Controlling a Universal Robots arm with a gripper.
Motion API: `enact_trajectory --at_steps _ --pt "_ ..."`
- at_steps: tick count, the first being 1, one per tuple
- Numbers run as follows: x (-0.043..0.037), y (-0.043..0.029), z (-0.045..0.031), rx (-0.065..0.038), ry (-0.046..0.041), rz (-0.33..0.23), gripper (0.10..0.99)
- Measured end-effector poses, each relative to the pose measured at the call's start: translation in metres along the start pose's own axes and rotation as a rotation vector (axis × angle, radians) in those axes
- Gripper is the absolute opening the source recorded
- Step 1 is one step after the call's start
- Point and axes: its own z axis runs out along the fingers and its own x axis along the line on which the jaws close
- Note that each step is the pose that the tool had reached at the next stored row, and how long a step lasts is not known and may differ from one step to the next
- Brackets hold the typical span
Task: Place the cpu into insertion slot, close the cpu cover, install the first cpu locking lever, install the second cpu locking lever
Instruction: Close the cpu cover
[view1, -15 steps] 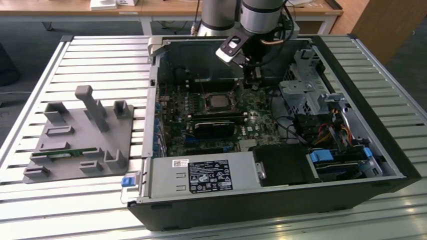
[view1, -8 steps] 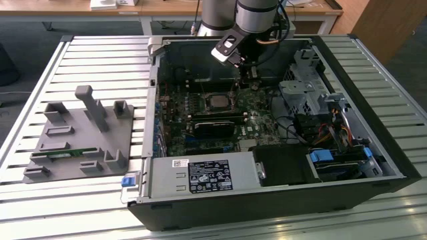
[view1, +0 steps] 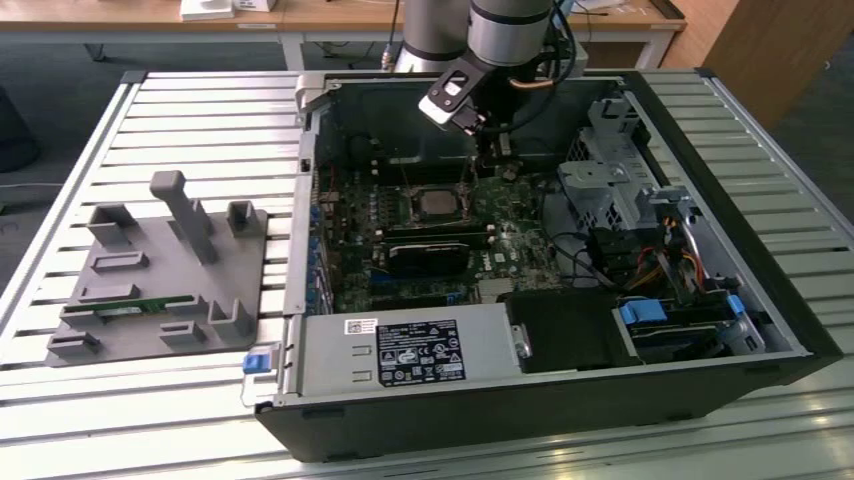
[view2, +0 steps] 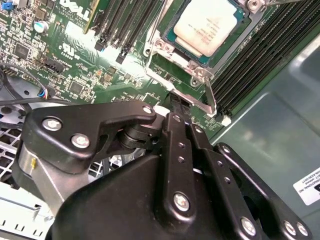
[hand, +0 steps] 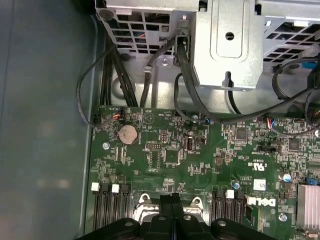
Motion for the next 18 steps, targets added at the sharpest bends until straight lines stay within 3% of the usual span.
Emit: enact_trajectory --at_steps 8,18 --pt "0.0002 -0.0042 0.0007 0.000 0.0000 0.000 0.106" --pt "0.0004 -0.0123 0.0076 0.000 -0.0004 0.000 0.106"
